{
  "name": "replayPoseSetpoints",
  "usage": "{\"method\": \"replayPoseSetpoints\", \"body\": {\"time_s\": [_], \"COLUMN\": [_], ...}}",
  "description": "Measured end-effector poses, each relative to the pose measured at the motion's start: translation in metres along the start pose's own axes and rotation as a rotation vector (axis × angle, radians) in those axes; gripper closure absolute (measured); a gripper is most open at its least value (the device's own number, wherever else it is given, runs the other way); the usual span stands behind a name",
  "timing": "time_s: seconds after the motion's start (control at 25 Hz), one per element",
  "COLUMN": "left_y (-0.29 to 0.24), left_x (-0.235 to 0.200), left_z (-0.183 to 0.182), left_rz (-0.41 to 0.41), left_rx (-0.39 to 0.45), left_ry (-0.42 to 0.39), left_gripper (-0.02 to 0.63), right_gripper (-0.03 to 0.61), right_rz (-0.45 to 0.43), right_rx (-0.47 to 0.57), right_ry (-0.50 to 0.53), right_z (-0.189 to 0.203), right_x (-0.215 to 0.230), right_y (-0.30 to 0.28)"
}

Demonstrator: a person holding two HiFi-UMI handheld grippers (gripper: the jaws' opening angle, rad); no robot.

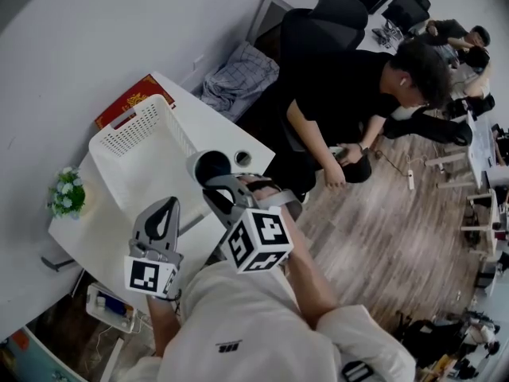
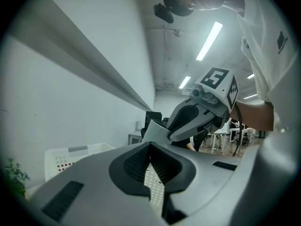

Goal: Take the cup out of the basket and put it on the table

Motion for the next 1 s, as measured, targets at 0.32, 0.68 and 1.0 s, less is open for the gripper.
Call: {"method": "replayPoseSetpoints", "body": {"time_s": [0.32, 0.68, 1.0], "left_y": [-0.011, -0.022, -0.031], "left_x": [0.006, 0.013, 0.018], "left_z": [0.000, -0.002, 0.001], "left_rz": [0.037, 0.068, 0.091], "left_rx": [-0.001, -0.003, -0.018], "left_ry": [-0.003, -0.011, 0.028], "left_gripper": [0.604, 0.604, 0.604], "right_gripper": [0.546, 0.546, 0.546], "right_rz": [0.024, 0.053, 0.062], "right_rx": [0.000, -0.014, -0.046], "right_ry": [-0.045, -0.080, -0.117], "right_z": [0.010, 0.025, 0.042], "right_x": [0.009, 0.021, 0.025], "right_y": [0.007, 0.017, 0.012]}}
Point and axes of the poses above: the fingertips, and each gripper's own axes: y backward along the fingers, x to its right, z out of its underside, the point moved 3 cm from there along y, backward along the fingers, and after that the axes turned 9 degrees about -y, right-handed, at the moved point
